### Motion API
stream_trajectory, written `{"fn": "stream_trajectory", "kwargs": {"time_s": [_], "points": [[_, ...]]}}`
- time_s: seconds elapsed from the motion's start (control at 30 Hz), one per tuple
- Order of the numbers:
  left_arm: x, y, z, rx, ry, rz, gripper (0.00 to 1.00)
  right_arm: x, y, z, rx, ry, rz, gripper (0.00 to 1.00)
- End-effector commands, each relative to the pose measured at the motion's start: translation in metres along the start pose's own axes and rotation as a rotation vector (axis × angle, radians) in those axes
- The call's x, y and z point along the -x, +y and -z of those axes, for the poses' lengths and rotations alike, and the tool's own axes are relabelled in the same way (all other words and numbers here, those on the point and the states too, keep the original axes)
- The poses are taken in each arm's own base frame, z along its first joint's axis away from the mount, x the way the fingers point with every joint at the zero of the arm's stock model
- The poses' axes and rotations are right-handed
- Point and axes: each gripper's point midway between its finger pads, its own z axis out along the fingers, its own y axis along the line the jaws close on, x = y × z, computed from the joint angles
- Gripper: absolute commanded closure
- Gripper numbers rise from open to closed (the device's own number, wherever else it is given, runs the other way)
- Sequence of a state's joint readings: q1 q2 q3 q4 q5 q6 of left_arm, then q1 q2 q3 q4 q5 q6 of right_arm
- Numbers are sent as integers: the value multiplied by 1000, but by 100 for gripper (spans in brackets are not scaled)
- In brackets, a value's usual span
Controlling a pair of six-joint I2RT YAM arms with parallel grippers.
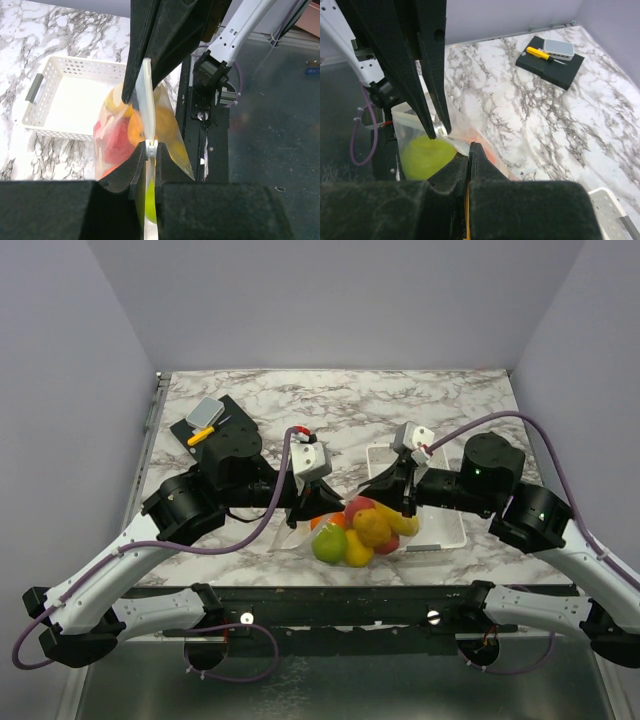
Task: Place the food in the zip-top bag and seal the zipper
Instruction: Zip the zipper food storage bag at the center of the board.
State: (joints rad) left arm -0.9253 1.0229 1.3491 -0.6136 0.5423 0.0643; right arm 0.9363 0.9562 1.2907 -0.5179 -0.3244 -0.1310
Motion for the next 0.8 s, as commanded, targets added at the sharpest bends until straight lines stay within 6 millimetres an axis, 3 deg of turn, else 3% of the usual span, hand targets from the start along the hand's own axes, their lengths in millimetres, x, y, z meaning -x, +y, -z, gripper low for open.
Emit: {"fn": "stream_trajectory", "kwargs": {"time_s": [0.0, 0.77], "points": [[-30, 0, 3, 21, 95, 57, 100, 52, -30, 18, -183, -195, 71, 99], [-47, 6, 5, 75, 130, 96, 100, 81, -93, 63, -603, -369, 68, 99]]}}
